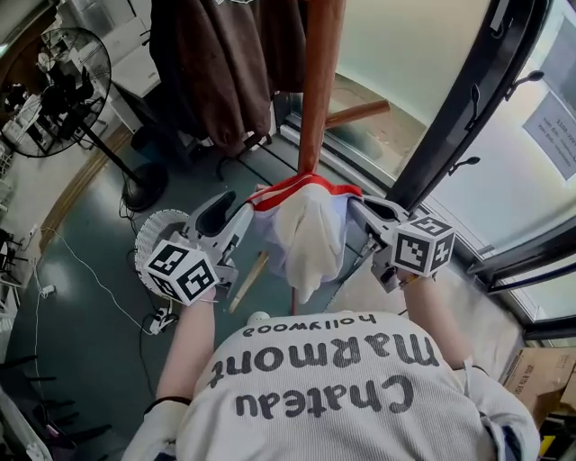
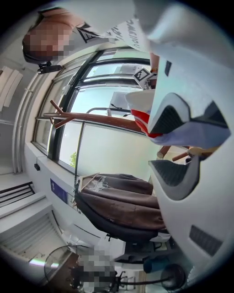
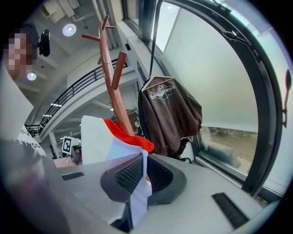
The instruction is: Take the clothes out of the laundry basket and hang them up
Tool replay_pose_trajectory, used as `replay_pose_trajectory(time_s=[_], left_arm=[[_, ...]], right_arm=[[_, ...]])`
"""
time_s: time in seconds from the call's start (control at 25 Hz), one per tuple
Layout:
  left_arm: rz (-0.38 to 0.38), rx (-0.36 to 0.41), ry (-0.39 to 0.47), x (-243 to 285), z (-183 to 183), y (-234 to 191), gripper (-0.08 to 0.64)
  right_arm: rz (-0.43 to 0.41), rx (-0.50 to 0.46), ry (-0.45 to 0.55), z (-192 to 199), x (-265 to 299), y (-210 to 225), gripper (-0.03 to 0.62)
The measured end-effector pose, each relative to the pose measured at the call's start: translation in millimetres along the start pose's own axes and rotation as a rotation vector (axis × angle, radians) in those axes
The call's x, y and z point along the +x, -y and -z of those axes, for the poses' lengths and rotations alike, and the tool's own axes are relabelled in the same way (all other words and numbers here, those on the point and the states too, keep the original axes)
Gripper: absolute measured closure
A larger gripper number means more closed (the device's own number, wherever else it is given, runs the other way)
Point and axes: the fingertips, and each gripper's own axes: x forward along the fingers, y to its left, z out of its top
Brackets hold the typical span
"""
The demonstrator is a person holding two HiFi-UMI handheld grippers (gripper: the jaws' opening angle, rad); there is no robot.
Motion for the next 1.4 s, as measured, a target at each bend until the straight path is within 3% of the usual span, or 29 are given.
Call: replay_pose_trajectory(time_s=[0.32,0.4,0.52,0.64,0.8,0.88,1.08,1.24,1.4], left_arm=[[-0.066,-0.112,0.187,-45,-12,22,0.382],[-0.067,-0.111,0.239,-61,-20,34,0.418],[-0.047,-0.074,0.298,-81,-31,55,0.531],[-0.025,-0.046,0.361,-91,-44,63,0.543],[0.0,-0.086,0.393,-104,-48,67,0.548],[0.045,-0.115,0.433,-110,-55,74,0.548],[0.275,-0.173,0.558,-141,-77,112,0.549],[0.335,-0.099,0.562,-184,-85,132,0.549],[0.368,-0.077,0.515,-228,-85,143,0.549]], right_arm=[[-0.071,-0.007,-0.03,14,-1,-7,0.554],[-0.091,0.01,-0.026,17,-3,-11,0.554],[-0.109,0.02,-0.016,21,-6,-15,0.554],[-0.126,0.029,0.007,18,1,-19,0.554],[-0.12,0.041,-0.019,34,-2,-30,0.553],[-0.109,0.033,-0.036,39,-7,-35,0.554],[-0.059,0.035,-0.031,42,-17,-52,0.552],[0.007,0.043,-0.024,46,-16,-63,0.552],[0.081,0.032,-0.03,53,-16,-80,0.552]])
